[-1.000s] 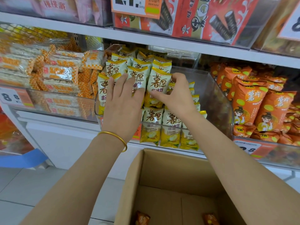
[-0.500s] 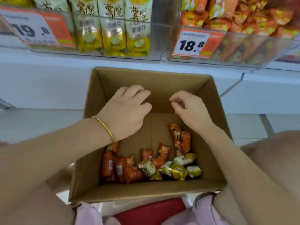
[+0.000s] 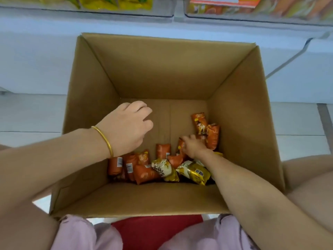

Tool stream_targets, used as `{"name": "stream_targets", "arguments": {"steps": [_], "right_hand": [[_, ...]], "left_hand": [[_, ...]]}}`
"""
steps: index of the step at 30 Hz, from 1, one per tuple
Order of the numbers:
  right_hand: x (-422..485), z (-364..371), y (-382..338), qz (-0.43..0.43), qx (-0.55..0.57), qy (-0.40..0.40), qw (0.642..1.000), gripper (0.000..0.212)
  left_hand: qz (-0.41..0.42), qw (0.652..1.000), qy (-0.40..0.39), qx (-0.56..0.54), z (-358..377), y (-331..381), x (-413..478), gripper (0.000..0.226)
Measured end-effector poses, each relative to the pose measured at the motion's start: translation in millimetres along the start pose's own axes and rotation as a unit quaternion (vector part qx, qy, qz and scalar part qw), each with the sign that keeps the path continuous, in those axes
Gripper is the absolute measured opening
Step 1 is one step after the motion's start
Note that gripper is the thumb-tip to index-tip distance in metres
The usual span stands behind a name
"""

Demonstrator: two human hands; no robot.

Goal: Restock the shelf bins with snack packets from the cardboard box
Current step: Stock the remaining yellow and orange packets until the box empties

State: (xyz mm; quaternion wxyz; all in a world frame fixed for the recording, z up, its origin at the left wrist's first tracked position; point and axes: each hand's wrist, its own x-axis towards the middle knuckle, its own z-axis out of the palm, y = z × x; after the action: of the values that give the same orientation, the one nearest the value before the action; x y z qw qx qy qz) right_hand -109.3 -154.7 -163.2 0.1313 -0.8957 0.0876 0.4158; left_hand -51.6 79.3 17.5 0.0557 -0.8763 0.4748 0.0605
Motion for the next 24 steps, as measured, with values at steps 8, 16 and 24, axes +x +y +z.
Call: {"name": "stream_targets", "arguments": {"steps": [8, 16, 24], "right_hand": [[28.7, 11.8, -13.9, 0.062, -0.036, -0.015, 0.997, 0.057], [3.0, -33.4, -18.1, 0.063, 0.191, 0.187, 0.962, 0.065], [-18.3, -14.2, -28.6, 0.067, 0.356, -0.095, 0.927, 0.095]], "left_hand": [[-0.021, 0.999, -0.045, 0.011, 4.0, 0.8, 4.8, 0.034], [0.005, 0.999, -0.039, 0.009, -0.6, 0.7, 9.7, 0.025], [0.011, 0.999, -0.036, 0.01, -1.7, 0.7, 7.7, 0.025]]}}
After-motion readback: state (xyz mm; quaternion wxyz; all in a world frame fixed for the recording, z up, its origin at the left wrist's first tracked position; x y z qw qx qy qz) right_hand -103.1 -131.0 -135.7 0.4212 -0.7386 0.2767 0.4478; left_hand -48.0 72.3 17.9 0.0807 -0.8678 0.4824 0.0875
